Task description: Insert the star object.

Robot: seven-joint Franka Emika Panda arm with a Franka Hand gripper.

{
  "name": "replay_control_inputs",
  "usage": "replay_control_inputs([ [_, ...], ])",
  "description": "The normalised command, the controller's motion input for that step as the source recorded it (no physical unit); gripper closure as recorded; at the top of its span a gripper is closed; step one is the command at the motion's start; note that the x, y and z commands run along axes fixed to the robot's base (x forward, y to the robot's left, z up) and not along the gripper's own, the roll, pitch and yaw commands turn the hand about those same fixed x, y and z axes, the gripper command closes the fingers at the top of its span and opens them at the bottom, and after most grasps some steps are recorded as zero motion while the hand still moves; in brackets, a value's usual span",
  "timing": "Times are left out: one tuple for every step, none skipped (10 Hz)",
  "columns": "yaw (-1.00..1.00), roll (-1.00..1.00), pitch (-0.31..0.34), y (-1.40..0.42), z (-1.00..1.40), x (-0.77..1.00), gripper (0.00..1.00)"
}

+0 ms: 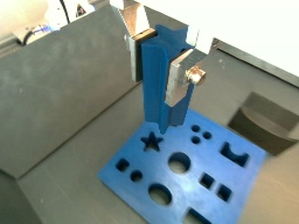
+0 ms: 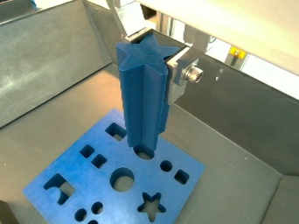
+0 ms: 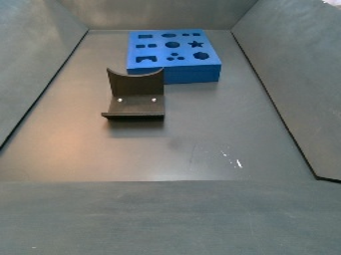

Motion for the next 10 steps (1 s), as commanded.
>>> replay_control_inputs([
  [0.00,0.00,-0.026,0.19,-1.00,-0.41,1.00],
  [0.00,0.00,-0.021,0.18,-1.00,-0.40,1.00],
  [-0.07,0.00,-0.013,0.16,-1.00,-0.35,1.00],
  [-0.54,0.04,0.000,0.00,-1.00,-0.19,1.00],
  [-0.65,0.05,-0.096,0.00,-0.91,0.00,1.00],
  [-0.65,0.05,-0.123,0.00,-0.86,0.00,1.00],
  [-0.76,0.04,-0.140,0.00,-0.82,0.11,1.00],
  [-0.79,0.00,-0.036,0.09,-0.70,0.29,1.00],
  [-0.79,0.01,-0.086,0.05,-0.70,0.16,1.00],
  [-0.64,0.02,-0.009,0.24,-0.50,0.00,1.00],
])
